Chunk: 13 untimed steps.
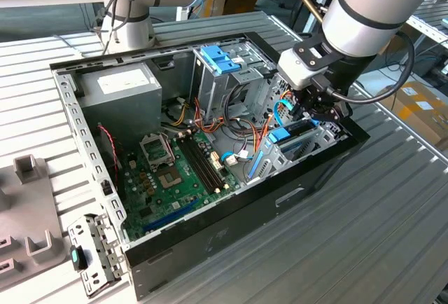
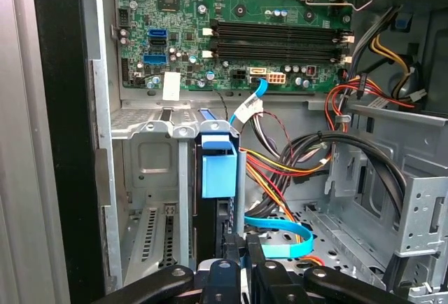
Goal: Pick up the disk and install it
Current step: 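Insert the first disk wire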
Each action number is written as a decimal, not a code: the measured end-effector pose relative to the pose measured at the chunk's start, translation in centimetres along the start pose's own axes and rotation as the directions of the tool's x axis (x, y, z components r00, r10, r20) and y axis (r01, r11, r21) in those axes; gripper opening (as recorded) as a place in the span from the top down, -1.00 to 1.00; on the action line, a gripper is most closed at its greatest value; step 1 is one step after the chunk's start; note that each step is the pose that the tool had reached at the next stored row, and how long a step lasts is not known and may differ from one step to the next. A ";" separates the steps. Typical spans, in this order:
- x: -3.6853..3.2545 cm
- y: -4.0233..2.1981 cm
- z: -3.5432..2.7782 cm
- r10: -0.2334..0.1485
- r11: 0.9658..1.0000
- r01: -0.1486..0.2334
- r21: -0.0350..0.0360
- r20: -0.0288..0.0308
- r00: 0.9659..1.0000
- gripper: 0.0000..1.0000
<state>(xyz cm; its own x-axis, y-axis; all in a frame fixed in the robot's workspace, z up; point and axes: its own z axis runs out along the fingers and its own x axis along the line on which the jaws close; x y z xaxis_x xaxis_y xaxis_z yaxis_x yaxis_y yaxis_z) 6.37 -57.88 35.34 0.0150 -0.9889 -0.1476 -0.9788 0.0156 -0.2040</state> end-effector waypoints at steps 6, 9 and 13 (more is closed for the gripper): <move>0.25 0.17 0.24 0.000 1.000 0.000 0.000 -0.001 1.000 0.68; 0.48 0.19 0.35 0.000 1.000 0.000 0.000 0.000 1.000 0.68; 0.52 0.21 0.46 0.007 1.000 -0.007 0.001 -0.002 1.000 0.68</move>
<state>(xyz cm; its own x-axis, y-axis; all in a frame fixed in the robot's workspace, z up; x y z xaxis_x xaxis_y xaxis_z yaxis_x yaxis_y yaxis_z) 6.27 -58.32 34.78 0.0079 -0.9891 -0.1470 -0.9787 0.0225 -0.2040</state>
